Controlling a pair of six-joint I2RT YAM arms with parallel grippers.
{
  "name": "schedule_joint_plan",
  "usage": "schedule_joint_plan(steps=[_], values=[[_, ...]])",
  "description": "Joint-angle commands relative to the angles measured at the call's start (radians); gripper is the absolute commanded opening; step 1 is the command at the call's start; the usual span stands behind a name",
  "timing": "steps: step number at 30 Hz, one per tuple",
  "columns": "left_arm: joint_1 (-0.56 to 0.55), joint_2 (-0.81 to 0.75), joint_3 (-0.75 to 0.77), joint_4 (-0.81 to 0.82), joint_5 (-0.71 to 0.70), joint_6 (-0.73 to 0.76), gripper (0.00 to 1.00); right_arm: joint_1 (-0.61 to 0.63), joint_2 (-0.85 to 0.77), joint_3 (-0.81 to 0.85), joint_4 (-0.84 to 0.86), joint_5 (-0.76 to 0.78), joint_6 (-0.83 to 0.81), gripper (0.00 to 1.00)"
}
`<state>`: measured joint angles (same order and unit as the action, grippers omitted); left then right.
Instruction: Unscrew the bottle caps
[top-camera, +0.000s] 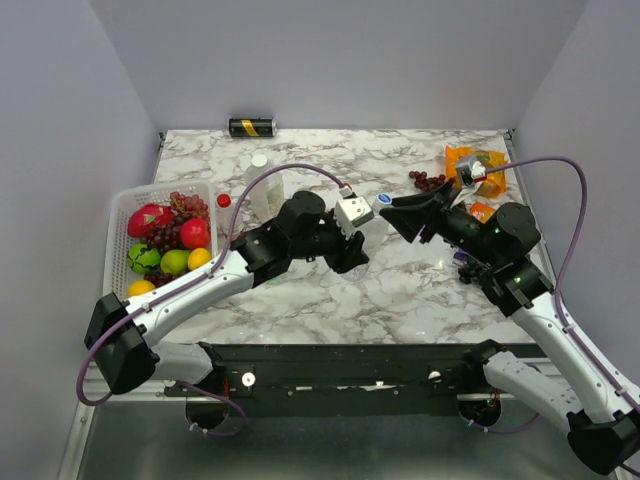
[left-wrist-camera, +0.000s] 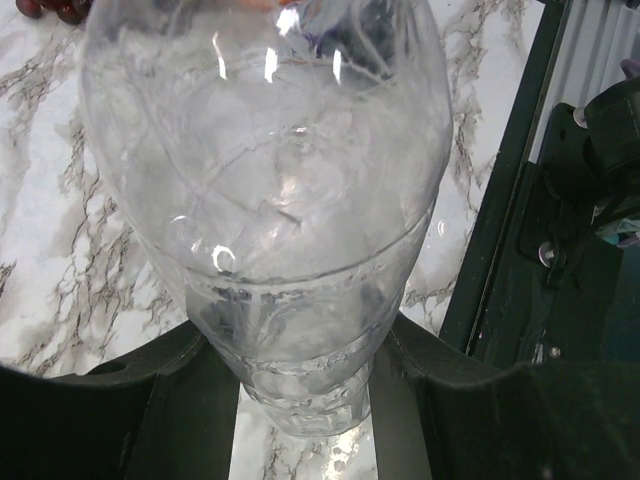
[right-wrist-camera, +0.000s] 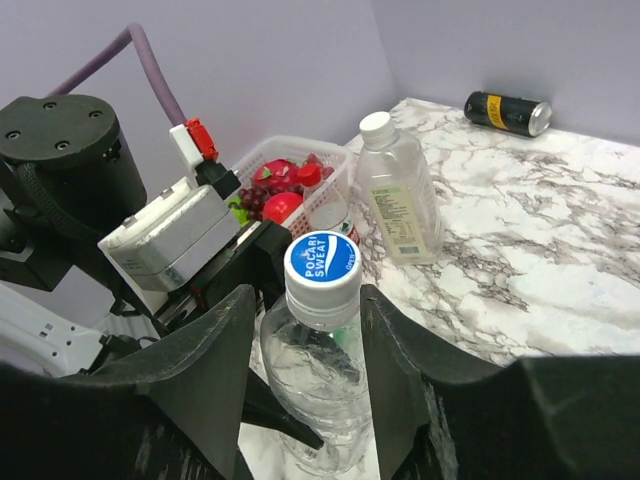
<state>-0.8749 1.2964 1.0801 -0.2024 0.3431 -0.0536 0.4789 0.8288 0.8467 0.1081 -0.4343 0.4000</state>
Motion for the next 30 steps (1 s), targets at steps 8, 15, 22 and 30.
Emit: schedule_joint_plan(steps=[8,15,22,30], values=[[-0.021,0.021,0.011,0.0,-0.023,-0.006,0.14,0.018,0.026,0.043,0.024,0.011,0.005,0.52],[-0.024,0.024,0.012,-0.002,-0.021,-0.003,0.14,0.026,0.047,0.038,0.054,-0.011,0.019,0.52],[-0.027,0.03,0.014,-0.002,-0.019,-0.003,0.14,0.046,0.087,0.04,0.09,-0.034,0.036,0.51],[-0.029,0.029,0.015,-0.003,-0.016,-0.002,0.14,0.069,0.122,0.046,0.107,-0.023,0.037,0.48]])
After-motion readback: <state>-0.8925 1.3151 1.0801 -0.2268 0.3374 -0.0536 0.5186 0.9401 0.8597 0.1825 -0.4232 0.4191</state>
